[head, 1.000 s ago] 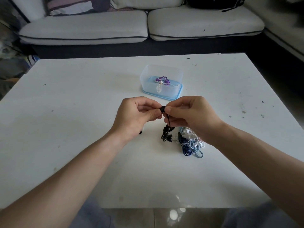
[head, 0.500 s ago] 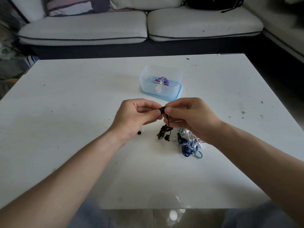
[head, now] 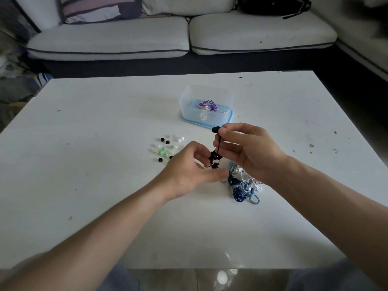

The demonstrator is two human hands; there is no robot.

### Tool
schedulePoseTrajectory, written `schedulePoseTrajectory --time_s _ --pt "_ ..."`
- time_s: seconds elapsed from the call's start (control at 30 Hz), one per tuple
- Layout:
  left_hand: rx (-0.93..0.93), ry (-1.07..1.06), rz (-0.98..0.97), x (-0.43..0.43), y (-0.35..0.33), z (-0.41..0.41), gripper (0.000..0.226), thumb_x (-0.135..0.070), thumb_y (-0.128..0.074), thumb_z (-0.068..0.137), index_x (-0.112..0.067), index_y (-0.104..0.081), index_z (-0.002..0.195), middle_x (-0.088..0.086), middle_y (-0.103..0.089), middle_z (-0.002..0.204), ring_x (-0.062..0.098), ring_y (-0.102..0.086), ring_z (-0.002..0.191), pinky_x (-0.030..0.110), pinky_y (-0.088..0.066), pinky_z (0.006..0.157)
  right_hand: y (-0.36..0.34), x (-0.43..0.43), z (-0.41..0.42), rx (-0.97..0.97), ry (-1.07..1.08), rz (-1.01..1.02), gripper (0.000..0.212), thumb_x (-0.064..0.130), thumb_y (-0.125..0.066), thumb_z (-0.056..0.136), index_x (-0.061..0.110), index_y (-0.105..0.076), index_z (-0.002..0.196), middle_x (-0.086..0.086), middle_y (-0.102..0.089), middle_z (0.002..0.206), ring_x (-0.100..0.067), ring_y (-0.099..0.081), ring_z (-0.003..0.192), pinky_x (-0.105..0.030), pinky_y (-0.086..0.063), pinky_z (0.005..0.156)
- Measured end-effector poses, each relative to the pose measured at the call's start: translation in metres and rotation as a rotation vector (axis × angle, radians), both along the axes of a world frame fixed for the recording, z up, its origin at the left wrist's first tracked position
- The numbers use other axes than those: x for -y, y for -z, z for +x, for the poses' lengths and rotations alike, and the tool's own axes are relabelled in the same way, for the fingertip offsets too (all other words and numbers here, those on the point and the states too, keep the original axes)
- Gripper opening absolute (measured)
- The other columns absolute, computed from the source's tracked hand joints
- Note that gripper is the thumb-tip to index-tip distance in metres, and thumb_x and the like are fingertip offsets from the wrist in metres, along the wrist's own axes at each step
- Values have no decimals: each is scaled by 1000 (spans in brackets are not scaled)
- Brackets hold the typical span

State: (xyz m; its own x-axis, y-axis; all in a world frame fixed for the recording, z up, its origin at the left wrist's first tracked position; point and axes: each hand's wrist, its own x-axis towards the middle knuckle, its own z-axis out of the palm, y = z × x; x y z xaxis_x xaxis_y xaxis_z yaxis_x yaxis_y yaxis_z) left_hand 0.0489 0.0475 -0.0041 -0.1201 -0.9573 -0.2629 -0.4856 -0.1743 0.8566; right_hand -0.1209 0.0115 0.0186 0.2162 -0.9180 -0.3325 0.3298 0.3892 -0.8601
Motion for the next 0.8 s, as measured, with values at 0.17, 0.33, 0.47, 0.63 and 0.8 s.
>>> schedulePoseTrajectory --time_s 0.17,0.33,0.47,0.63,0.8 --pt "4 -46 -105 -4 5 -11 39 -35 -84 74 -23 -53 95 -9 -64 97 11 -69 77 36 -55 78 1 1 0 101 3 21 24 1 -69 87 4 -60 109 -11 -70 82 -28 -72 83 -30 -60 73" --pt "-140 -119 -83 2 8 -7 13 -17 -76 82 -17 -64 85 1 -72 83 28 -72 72 50 -59 78 2 3 -1 142 2 28 30 -4 -64 89 6 -61 118 -9 -69 78 -27 -72 84 -32 -61 77" --pt "-280 -181 7 3 1 1 20 -12 -76 83 -9 -62 97 10 -74 84 24 -73 69 33 -61 69 3 7 -3 103 -12 22 24 -7 -60 92 5 -67 112 -8 -67 77 -23 -71 79 -30 -60 79" --pt "-631 -344 217 8 -9 13 10 -8 -71 85 -8 -62 86 10 -69 80 20 -69 69 21 -57 62 10 11 -4 5 5 71 16 -8 -66 88 0 -65 101 -12 -64 80 -25 -72 79 -31 -62 77" --pt "-752 -397 268 13 -11 25 4 -1 -68 84 -5 -67 84 4 -70 78 15 -71 72 21 -59 72 18 9 3 -147 -50 0 22 -5 -76 80 1 -60 94 -12 -71 80 -28 -74 83 -31 -61 75"
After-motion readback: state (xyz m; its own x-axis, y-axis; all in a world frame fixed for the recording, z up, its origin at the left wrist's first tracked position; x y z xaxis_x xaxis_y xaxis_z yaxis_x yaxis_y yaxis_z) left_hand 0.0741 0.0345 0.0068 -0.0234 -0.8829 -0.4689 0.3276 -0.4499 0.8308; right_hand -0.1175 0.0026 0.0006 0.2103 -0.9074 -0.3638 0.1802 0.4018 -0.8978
